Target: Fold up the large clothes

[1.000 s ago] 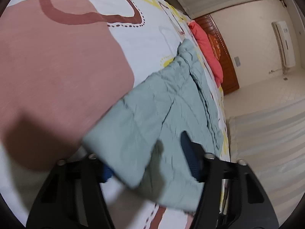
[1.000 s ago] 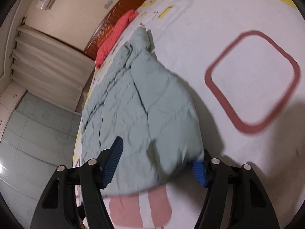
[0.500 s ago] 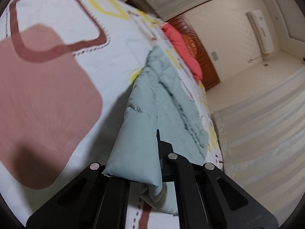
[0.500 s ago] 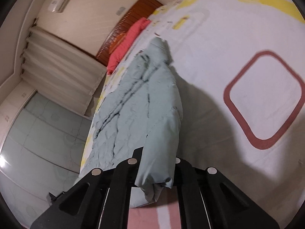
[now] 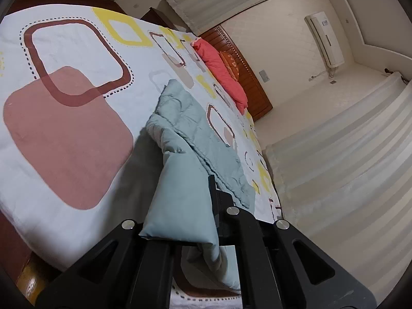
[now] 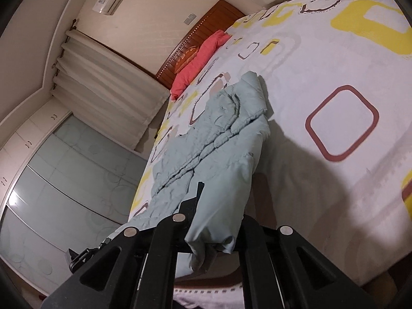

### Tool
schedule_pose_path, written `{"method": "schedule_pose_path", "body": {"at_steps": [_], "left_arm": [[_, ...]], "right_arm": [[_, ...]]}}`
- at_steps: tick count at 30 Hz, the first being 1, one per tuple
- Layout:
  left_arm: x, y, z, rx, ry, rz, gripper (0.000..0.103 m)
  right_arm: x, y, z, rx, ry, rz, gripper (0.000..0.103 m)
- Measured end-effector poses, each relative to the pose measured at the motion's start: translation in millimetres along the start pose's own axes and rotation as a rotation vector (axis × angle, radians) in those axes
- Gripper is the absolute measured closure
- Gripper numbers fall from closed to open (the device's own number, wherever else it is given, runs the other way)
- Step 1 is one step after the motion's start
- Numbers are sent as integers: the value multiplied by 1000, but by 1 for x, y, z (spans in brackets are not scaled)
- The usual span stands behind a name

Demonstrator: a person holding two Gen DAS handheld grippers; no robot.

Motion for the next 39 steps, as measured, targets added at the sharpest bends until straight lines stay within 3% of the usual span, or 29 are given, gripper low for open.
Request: {"method": "schedule_pose_path", "body": {"at_steps": [5,11,16,22,30,39], "left_arm": [[0,-8,14,-8,-5,-3,100],[-8,-47,63,-34,-4,-18,100],[-13,-108,111,-55,-33,8,100],[-3,-187,147,-39,-68,74,100],[41,-283,164,31,-76,178,100],[66,-330,156,94,-125,245,100]], "right_arm": [[14,-8,15,-10,18,29,98],[43,-40,58,-24,41,88,98],[55,-97,107,-35,12,104,98],[45,-163,147,-27,-25,50,98],[12,-254,174,14,-79,-54,98],[-14,-286,176,32,-94,-105,97]]}}
Point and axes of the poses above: each gripper's, at about its wrist camera, not at the fingertips, and y roughly against the way its jaws point, x to its left, z to its top, the point moved 9 cm from there along -y, roughly the way its jaws point, and after that the axes turned 11 degrees about -y, right-handed, at the moved point
